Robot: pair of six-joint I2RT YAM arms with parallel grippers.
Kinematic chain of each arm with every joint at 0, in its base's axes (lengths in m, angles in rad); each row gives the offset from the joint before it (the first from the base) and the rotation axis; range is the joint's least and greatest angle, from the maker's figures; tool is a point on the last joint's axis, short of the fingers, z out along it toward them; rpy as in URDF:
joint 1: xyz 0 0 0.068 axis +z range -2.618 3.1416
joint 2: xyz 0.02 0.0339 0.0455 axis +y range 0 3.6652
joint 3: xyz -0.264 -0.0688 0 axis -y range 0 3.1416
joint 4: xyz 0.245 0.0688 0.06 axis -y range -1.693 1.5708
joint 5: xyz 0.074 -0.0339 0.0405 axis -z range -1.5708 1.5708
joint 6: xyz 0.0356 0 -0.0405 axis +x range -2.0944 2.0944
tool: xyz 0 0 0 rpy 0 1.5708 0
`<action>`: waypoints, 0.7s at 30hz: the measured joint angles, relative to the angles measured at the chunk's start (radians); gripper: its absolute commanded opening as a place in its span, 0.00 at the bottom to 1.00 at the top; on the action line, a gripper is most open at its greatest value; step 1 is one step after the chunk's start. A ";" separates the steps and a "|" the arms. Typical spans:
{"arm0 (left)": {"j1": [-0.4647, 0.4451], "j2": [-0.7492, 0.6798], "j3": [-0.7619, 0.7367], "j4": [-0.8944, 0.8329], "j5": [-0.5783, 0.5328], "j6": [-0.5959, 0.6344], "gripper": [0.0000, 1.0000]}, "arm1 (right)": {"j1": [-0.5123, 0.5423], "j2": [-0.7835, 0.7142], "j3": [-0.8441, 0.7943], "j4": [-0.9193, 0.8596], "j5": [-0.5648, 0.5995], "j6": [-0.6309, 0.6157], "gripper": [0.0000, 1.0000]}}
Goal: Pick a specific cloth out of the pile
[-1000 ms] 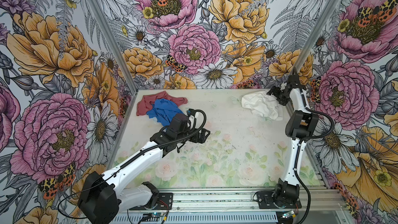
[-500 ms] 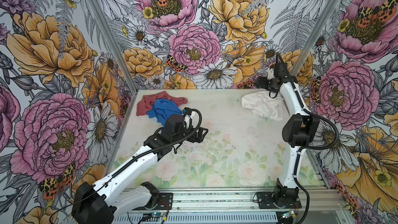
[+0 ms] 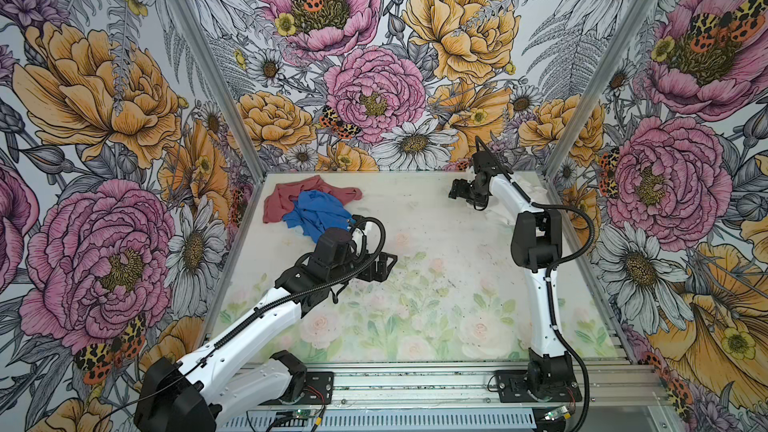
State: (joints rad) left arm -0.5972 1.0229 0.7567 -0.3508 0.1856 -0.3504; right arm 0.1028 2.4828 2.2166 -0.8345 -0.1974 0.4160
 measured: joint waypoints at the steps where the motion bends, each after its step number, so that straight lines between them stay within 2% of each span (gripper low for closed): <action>1: 0.001 -0.006 -0.004 0.000 -0.002 -0.002 0.99 | -0.003 0.000 -0.003 0.000 0.015 0.007 0.85; 12: 0.032 -0.035 -0.013 0.000 -0.006 -0.010 0.99 | -0.043 -0.021 -0.070 0.005 0.166 0.010 0.86; 21: 0.034 -0.039 -0.014 0.000 -0.006 -0.014 0.99 | -0.042 -0.026 -0.074 0.002 0.182 -0.003 0.89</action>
State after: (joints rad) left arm -0.5632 0.9836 0.7429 -0.3511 0.1799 -0.3641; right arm 0.0605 2.4573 2.1426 -0.8326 -0.0151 0.4129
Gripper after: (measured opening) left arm 0.990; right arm 0.881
